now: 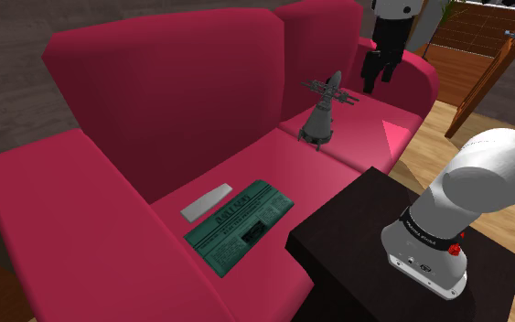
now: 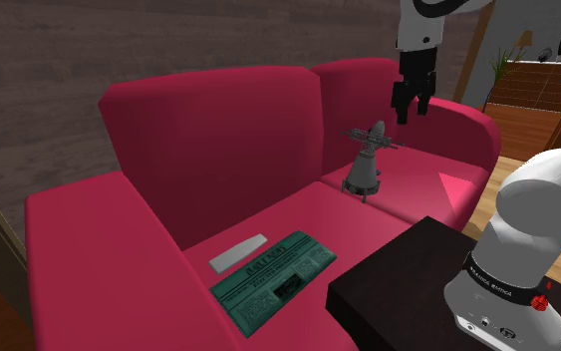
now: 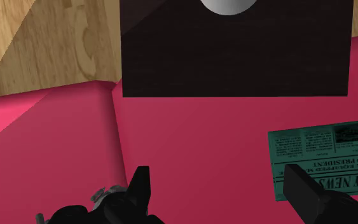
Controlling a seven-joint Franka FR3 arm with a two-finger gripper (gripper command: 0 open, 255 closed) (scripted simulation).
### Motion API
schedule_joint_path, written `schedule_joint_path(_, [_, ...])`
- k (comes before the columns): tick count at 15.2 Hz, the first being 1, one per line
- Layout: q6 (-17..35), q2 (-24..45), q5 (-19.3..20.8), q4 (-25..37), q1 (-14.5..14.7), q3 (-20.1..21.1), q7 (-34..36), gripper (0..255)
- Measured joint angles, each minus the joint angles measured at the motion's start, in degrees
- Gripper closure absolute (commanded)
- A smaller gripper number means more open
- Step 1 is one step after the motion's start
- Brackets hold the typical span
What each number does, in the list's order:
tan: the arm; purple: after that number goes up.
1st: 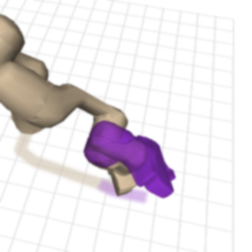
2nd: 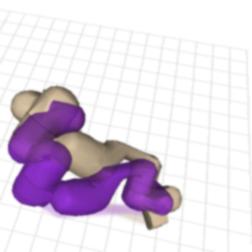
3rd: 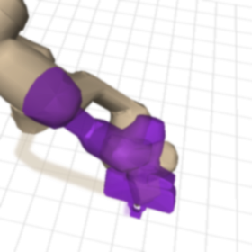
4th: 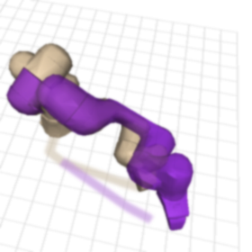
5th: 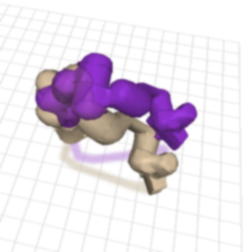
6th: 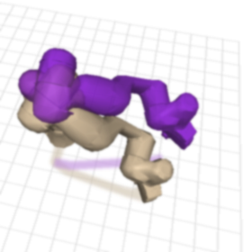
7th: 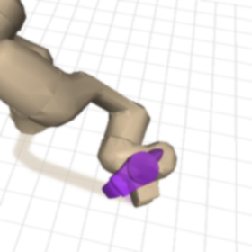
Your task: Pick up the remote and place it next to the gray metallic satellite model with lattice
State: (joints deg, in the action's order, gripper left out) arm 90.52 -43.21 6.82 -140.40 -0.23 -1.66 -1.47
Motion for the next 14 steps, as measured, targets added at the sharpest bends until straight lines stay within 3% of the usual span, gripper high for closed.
schedule_joint_path(3, [1.3, -0.8, -1.1, -2.2, -0.1, 1.1, 2.6, 0])
schedule_joint_path(10, [8.9, -1.7, -9.1, -10.4, 1.0, 9.6, 19.1, 0])
schedule_joint_path(14, [14.9, 1.3, -13.9, -12.7, 1.8, 15.1, 28.8, 0])
